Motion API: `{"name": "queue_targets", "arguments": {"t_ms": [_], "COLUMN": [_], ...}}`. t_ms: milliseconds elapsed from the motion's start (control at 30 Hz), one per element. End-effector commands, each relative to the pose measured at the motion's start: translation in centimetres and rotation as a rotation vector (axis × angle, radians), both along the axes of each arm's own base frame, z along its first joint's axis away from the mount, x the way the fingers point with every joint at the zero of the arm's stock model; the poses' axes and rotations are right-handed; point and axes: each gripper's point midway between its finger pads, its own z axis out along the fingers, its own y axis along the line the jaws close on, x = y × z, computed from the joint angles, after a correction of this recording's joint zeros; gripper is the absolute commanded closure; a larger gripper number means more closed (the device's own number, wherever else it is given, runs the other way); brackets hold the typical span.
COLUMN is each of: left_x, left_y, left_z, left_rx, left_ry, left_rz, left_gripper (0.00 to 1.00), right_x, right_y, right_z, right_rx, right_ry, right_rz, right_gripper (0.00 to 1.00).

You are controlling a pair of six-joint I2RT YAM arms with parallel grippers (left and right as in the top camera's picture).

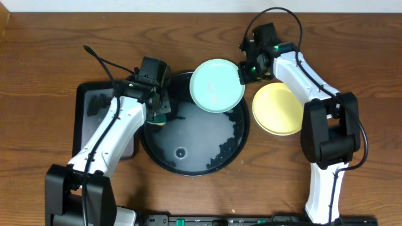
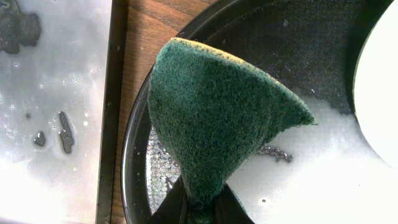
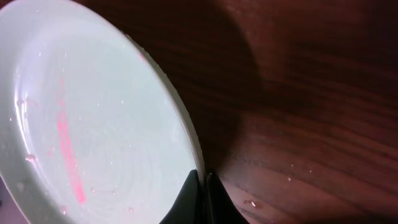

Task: Clean dirty plates on tray and stack at the side
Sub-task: 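Move the right gripper to the remaining pale green plate and grip its rim, then scrub the pale green plate with the sponge in the left gripper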

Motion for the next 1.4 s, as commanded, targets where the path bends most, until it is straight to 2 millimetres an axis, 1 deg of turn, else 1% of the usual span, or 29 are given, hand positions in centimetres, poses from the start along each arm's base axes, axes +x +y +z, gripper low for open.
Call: {"name": "queue_targets", "arguments": {"t_ms": [0,100,167,267,367,467,600,767,933,1033,1167,1267,1367], "left_x": [0.6,0.6,0.5,0.5,0.4,0.3,0.4,0.6,0.5,0.5,0.5,0.4,0.2], "left_y": [0.1,0.1,0.1,0.1,0.1,0.1,-0.6,-1.5,-3.3,-4.7,-7.0,-8.7,-9.2], "left_z": [1.0,1.0,1.0,1.0,0.9,0.8,0.8,0.4,-0.3,-0.5,-1.6,-3.0,-4.9], "left_rx": [-0.009,-0.009,-0.009,-0.008,-0.007,-0.008,-0.048,-0.088,-0.122,-0.124,-0.140,-0.150,-0.141], "left_ry": [-0.031,-0.030,-0.029,-0.025,-0.022,-0.021,-0.020,-0.029,-0.036,-0.041,-0.030,-0.007,0.032], "left_rz": [0.015,0.015,0.015,0.015,0.015,0.015,0.001,-0.016,-0.061,-0.098,-0.155,-0.194,-0.189], "left_gripper": [0.93,0.93,0.93,0.92,0.93,0.92,0.93,0.93,0.92,0.93,0.92,0.92,0.93], "right_x": [-0.9,-2.5,-3.8,-5.9,-8.0,-9.1,-8.9,-9.2,-10.0,-10.2,-10.1,-10.1,-10.1], "right_y": [1.7,3.6,4.1,4.4,4.4,4.1,3.8,5.0,6.5,6.8,6.9,6.9,6.9], "right_z": [-0.1,1.3,1.7,1.6,1.2,0.7,-0.4,-2.2,-4.3,-4.5,-4.4,-4.4,-4.4], "right_rx": [0.039,0.115,0.120,0.098,0.064,0.025,-0.030,-0.010,0.008,-0.003,0.000,0.000,-0.001], "right_ry": [0.036,0.078,0.125,0.205,0.278,0.312,0.294,0.283,0.262,0.250,0.247,0.246,0.248], "right_rz": [0.009,0.052,0.030,0.022,0.030,0.032,-0.018,-0.062,-0.059,-0.049,-0.052,-0.052,-0.052], "right_gripper": [0.99,0.99,0.99,0.99,0.99,0.99,0.99,0.99,0.99,0.99,0.99,0.99,0.99]}}
